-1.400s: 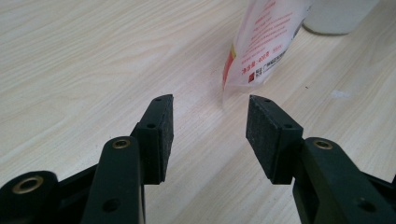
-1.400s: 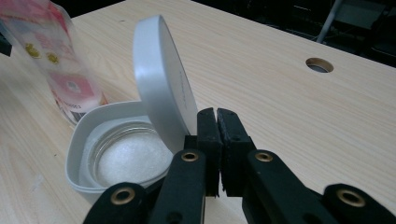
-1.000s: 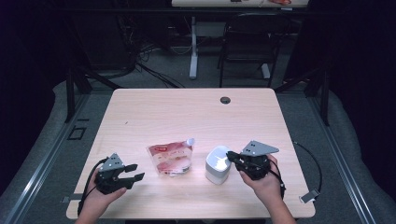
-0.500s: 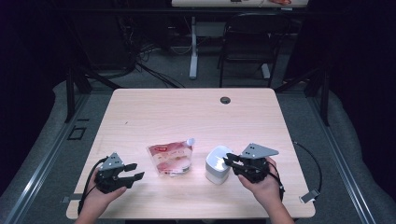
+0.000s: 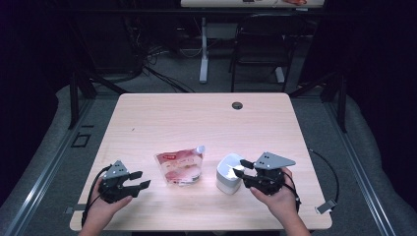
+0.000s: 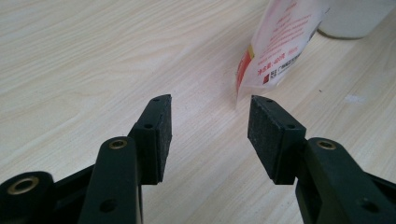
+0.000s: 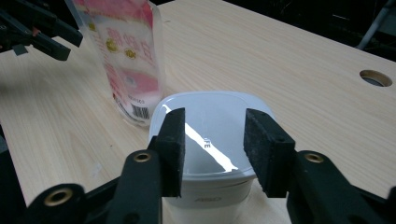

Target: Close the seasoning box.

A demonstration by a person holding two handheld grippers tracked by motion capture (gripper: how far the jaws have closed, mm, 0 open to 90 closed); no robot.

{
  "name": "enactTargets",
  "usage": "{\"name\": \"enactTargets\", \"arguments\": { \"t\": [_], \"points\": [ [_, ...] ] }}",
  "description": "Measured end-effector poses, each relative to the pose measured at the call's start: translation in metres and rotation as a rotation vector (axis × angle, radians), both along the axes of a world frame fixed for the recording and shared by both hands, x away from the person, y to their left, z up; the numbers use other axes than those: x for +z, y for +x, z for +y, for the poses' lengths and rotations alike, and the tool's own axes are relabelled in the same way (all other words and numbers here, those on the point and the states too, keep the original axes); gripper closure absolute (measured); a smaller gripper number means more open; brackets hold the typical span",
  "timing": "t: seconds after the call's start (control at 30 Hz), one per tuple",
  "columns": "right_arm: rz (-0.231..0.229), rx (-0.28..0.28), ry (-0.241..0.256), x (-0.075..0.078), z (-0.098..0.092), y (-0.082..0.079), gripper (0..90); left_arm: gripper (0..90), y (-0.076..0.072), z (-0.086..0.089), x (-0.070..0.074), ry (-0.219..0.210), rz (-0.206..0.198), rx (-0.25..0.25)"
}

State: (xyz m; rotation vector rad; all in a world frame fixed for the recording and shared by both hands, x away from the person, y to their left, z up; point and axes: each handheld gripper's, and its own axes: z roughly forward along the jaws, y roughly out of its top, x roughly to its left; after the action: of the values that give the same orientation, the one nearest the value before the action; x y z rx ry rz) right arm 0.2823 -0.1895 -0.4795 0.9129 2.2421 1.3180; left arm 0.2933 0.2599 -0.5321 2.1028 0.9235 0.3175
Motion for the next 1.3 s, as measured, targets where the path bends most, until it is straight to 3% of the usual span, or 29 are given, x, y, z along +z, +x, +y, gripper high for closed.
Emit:
{"name": "enactTargets", "arguments": {
  "t": [0.17,0.4,0.73,1.07,1.3],
  "points": [
    [-0.023,-0.003,0.008,-0.001,-0.003,0.001,47.9,49.1,0.000,0.001,0.000,-0.004,-0.004,0.016],
    [-0.012,-0.026,0.016,-0.002,-0.016,-0.002,46.4,48.5,0.000,0.000,-0.002,0.006,-0.003,0.017],
    [-0.003,-0.111,0.018,-0.007,-0.046,-0.009,45.9,48.4,0.001,0.001,-0.004,0.003,0.004,0.029],
    [0.006,-0.199,0.004,-0.024,-0.070,-0.016,45.3,48.4,0.000,-0.001,-0.006,0.005,0.003,0.025],
    [0.023,-0.240,0.005,-0.045,-0.079,-0.016,45.1,48.4,0.002,-0.006,-0.011,-0.002,0.013,0.022]
  ]
}}
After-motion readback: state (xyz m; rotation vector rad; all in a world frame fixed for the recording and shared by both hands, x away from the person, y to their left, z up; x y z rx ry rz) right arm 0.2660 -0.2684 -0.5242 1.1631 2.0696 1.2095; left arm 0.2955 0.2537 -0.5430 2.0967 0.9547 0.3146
